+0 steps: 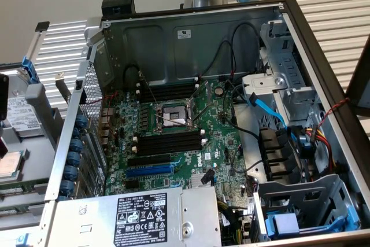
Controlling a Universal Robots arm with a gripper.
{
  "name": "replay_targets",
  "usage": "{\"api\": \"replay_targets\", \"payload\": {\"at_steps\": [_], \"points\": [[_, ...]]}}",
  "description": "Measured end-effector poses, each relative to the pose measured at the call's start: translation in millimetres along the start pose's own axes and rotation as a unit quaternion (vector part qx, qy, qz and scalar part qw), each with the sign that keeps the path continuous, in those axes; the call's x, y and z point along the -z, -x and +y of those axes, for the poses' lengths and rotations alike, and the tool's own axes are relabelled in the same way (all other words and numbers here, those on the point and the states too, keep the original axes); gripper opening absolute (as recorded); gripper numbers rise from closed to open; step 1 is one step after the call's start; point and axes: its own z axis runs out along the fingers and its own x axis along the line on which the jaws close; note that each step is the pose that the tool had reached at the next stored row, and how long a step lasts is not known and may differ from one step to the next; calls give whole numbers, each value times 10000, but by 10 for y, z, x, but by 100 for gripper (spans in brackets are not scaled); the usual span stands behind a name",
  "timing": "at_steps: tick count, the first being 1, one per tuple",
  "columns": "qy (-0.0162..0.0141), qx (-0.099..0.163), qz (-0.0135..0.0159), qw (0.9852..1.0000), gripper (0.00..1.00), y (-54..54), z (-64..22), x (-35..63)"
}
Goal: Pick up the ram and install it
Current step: 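Pick up the ram and move it above insertion slot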
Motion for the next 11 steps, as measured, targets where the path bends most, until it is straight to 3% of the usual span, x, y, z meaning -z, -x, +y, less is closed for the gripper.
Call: {"api": "replay_targets", "payload": {"at_steps": [6, 11], "points": [[-8, 538, 23, 9985, 11, 1, -3, -69], [-14, 994, 41, 9950, 11, 2, -6, -129]]}}
